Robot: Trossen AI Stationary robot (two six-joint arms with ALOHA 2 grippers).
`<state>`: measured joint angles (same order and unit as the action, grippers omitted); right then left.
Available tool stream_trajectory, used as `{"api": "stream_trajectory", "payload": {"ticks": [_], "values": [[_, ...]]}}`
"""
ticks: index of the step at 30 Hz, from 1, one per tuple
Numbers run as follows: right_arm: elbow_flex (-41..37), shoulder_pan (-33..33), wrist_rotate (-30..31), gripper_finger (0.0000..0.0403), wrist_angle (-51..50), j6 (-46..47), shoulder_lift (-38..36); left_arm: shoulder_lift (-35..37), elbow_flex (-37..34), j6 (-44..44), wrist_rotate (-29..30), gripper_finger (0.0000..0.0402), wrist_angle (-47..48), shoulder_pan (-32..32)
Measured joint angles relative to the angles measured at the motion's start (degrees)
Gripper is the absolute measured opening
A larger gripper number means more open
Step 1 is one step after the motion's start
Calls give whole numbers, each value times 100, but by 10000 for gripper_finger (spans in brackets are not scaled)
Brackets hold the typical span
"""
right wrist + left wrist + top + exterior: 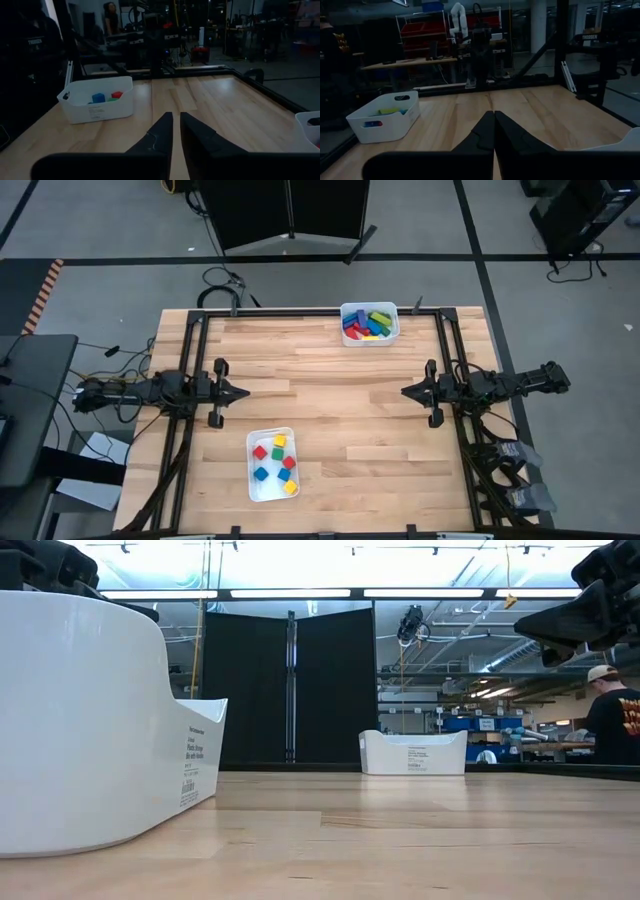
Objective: Sort blocks by size
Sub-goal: Return to Home Position
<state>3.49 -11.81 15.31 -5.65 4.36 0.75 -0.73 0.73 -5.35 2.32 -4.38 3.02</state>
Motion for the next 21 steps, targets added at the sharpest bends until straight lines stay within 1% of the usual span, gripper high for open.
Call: {"api": "stream_trajectory", "payload": {"ticks": [21], "values": [[0, 0, 0, 48, -2, 0, 0, 0, 0, 1, 1, 10, 2, 0]]}}
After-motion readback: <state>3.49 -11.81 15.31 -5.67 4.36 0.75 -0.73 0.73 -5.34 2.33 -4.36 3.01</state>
